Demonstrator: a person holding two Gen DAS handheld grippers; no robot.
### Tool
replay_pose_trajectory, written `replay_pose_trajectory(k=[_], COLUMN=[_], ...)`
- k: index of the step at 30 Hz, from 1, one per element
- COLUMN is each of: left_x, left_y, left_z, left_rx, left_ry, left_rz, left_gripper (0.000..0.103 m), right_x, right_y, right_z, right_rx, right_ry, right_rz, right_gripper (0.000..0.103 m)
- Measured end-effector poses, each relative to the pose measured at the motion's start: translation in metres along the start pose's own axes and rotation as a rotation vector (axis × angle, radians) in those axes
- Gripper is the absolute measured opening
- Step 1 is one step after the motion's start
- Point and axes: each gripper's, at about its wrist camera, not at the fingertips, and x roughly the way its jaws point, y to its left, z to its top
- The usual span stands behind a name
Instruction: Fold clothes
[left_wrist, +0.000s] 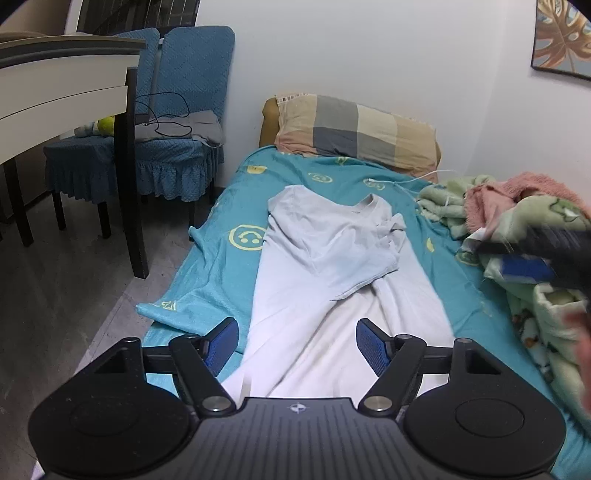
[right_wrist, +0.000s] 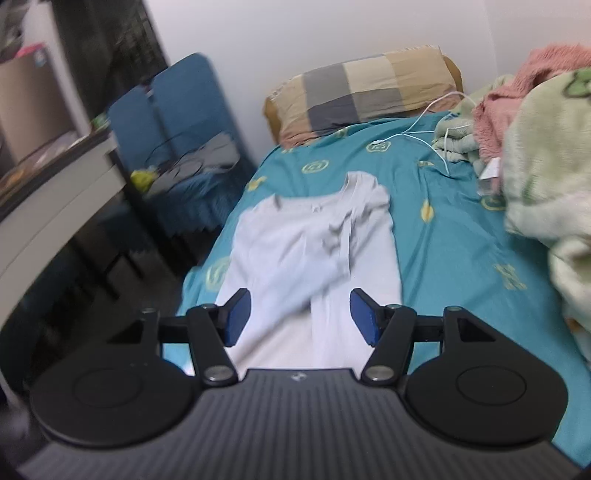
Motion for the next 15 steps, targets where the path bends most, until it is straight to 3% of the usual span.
replay_pose_trajectory(k=[4, 8, 12, 15], left_x=[-0.016, -0.026, -0.035, -0.037], left_y=[0.002, 0.004, 0.023, 0.055], left_z=[0.000, 0.001, 0.005, 0.010], left_rx=[-0.033, -0.038, -0.041, -0.091], left_ry=[-0.005, 0.020, 0.100, 0.195], left_rz=[-0.013, -0.007, -0.018, -0.068], left_gripper=[0.073, 0.073, 0.073, 0.073], right_x=[-0.058, -0.085, -0.088, -0.084], right_y=[0.005, -0.006, -0.014, -0.024], right_z=[-0.046, -0.077, -0.083, -0.084], right_rx=[-0.083, -0.070, -0.054, -0.007], right_ry=[0.003, 0.018, 0.028, 0.041], right_rz=[0.011, 0.071, 0.088, 0.115], right_gripper=[0.062, 0.062, 0.062, 0.062])
